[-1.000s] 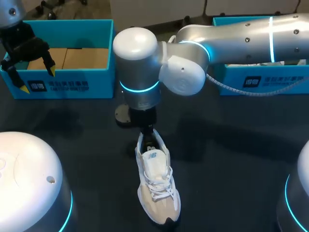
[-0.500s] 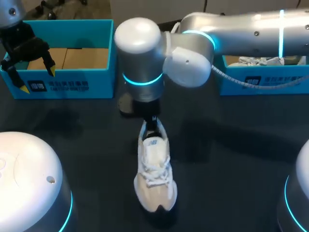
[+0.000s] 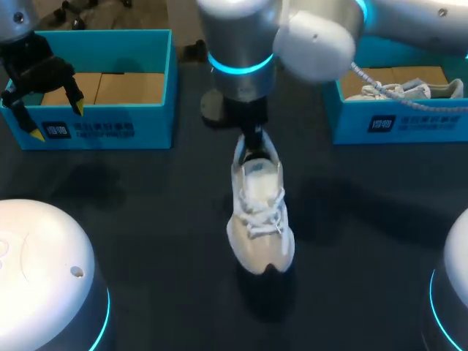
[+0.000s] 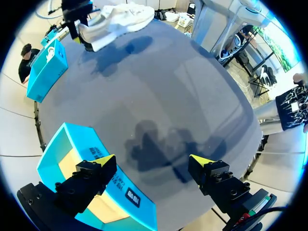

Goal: Take the shoe out of the shoebox, open the shoe tongue, remove and reinsert the insole, then place the shoe into the shoebox

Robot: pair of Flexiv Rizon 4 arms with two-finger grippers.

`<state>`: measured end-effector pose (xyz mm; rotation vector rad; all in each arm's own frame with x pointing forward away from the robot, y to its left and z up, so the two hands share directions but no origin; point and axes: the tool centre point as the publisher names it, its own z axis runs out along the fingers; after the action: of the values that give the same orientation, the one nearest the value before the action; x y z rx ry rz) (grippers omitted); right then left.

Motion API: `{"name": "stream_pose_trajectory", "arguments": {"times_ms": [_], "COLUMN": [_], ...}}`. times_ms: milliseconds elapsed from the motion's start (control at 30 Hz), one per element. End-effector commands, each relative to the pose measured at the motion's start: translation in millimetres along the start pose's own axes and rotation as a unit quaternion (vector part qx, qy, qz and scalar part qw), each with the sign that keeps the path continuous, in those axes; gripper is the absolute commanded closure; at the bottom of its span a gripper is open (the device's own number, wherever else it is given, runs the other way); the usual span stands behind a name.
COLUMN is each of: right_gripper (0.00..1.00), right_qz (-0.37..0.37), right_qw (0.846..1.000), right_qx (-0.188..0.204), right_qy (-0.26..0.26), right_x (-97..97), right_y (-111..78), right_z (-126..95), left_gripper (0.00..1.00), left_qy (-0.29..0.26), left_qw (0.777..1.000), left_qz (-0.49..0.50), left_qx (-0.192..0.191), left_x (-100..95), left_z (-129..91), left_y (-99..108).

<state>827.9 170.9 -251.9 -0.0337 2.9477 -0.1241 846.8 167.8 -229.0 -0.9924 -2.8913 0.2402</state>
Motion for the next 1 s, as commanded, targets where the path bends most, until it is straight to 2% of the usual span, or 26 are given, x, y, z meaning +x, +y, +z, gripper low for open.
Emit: {"name": "stream_pose_trajectory", "arguments": {"times_ms": [33, 400, 433, 600, 667, 700, 767, 800, 867, 900, 1000], "right_gripper": [1.0, 1.0, 1.0, 1.0, 1.0, 1.0, 1.0, 1.0, 1.0, 1.0, 1.0], "right_qz": [-0.001, -0.001, -0.001, 0.004, -0.005, -0.011, -0.022, -0.025, -0.036, -0.042, -0.048], "right_qw": [1.0, 1.0, 1.0, 1.0, 0.999, 0.999, 0.999, 0.999, 0.998, 0.998, 0.998], "right_qx": [-0.009, -0.009, 0.003, 0.017, 0.025, 0.005, 0.01, -0.004, 0.0, -0.015, -0.021], "right_qy": [-0.002, -0.002, -0.002, -0.022, -0.031, -0.041, -0.042, -0.046, -0.044, -0.047, -0.038], "right_x": [1.7, 1.7, 1.4, -19.1, -35.7, -43.9, -61.0, -69.7, -87.4, -97.4, -123.1], "right_y": [-17.0, -17.0, -18.2, -57.4, -79.1, -89.9, -107.6, -116.9, -132.0, -141.7, -166.2], "right_z": [-17.8, -17.8, -19.1, -38.8, -50.2, -55.0, -60.2, -62.7, -65.2, -66.2, -66.7], "left_gripper": [0.0, 0.0, 0.0, 0.0, 0.0, 0.0, 0.0, 0.0, 0.0, 0.0, 0.0], "left_qy": [0.001, 0.001, 0.001, 0.001, 0.001, 0.001, 0.001, 0.001, 0.001, 0.001, 0.001], "left_qw": [1.0, 1.0, 1.0, 1.0, 1.0, 1.0, 1.0, 1.0, 1.0, 1.0, 1.0], "left_qz": [0.0, 0.0, 0.0, 0.0, 0.0, 0.0, 0.0, 0.0, 0.0, 0.0, 0.0], "left_qx": [0.0, 0.0, 0.0, 0.0, 0.0, 0.0, 0.0, 0.0, 0.0, 0.0, 0.0], "left_x": [-0.3, -0.3, -0.3, -0.3, -0.3, -0.3, -0.3, -0.3, -0.3, -0.3, -0.3], "left_z": [-0.4, -0.4, -0.4, -0.4, -0.4, -0.4, -0.4, -0.4, -0.4, -0.4, -0.4], "left_y": [0.2, 0.2, 0.2, 0.2, 0.2, 0.2, 0.2, 0.2, 0.2, 0.2, 0.2]}}
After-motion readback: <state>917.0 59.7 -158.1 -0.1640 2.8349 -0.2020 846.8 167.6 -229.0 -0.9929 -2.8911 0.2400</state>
